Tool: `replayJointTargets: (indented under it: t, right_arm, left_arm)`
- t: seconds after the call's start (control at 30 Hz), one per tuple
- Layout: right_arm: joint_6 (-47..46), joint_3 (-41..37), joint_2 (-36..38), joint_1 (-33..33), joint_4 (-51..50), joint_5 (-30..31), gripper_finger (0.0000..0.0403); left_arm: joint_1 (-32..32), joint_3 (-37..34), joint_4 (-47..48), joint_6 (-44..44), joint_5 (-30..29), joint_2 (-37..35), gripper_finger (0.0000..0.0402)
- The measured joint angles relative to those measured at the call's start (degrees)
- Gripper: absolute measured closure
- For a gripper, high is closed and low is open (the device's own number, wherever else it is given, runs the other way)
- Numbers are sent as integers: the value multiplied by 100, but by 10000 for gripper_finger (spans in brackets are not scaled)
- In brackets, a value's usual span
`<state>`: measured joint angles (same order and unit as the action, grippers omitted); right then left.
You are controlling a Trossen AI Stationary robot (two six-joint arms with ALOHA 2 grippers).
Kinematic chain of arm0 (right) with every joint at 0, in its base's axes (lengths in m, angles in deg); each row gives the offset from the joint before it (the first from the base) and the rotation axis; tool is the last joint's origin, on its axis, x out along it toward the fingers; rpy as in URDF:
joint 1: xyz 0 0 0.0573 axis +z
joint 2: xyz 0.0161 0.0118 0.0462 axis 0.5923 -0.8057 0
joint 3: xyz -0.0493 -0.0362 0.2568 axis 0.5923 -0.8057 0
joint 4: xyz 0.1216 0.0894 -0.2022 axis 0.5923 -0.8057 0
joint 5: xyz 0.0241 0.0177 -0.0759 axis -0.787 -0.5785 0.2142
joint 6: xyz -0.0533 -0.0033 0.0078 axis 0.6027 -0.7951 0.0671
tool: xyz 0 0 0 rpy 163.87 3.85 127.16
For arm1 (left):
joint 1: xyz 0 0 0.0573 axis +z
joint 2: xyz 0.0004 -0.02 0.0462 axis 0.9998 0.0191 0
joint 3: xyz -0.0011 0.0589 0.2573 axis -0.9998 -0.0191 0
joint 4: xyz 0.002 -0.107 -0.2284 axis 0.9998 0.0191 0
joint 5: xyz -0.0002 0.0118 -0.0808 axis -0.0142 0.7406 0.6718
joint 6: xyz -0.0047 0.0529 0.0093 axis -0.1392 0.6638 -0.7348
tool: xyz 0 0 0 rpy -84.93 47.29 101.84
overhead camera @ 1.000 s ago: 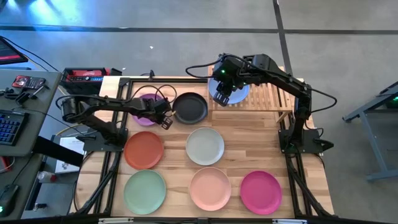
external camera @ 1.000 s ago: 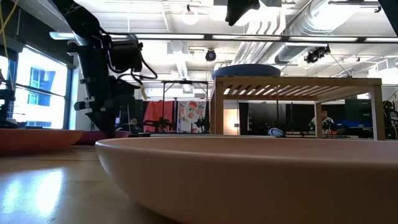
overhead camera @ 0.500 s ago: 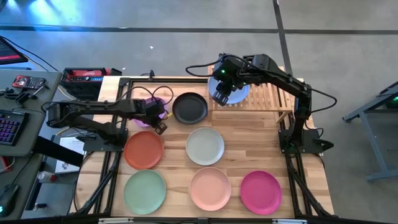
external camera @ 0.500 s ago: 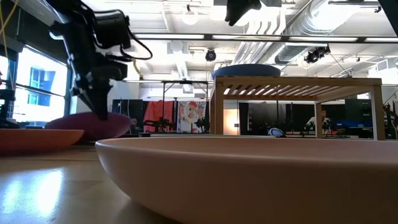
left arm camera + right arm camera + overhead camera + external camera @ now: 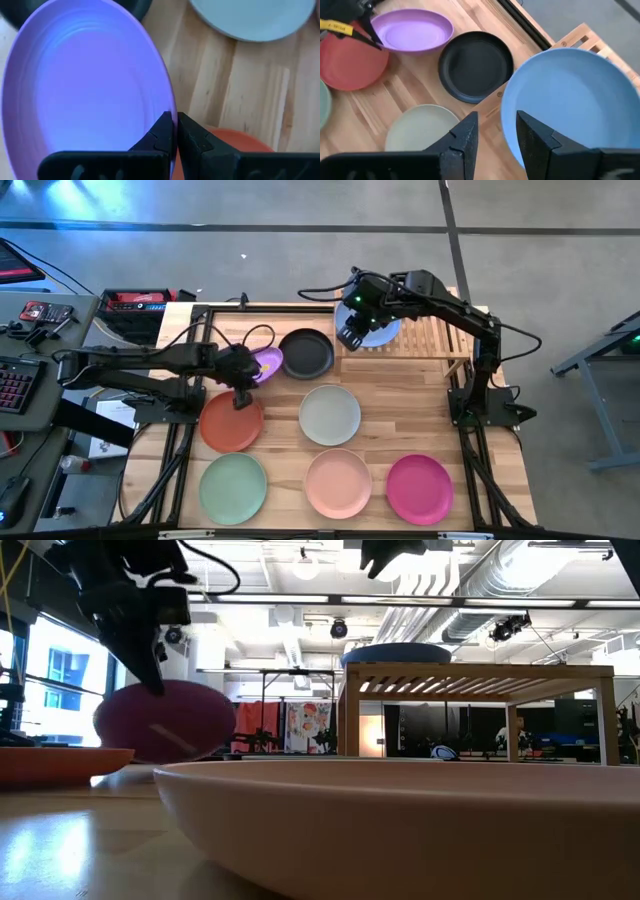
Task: Place and stack plates onto a shelf
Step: Stack the purple plate on top of the blue plate on the shelf
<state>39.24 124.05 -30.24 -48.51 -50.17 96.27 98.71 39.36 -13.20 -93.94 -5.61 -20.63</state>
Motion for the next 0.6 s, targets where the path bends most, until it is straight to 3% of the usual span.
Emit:
replayJointTargets:
  t: [0.37,0.6]
  right_arm:
    - [-1229,0,0,186,2,334,295]
    - [-1821,-1,0,379,2,546,295]
  left_arm:
    - [-487,860,558,1222,-338,-44,395]
    - [-795,1559,637,2658,-514,-44,395]
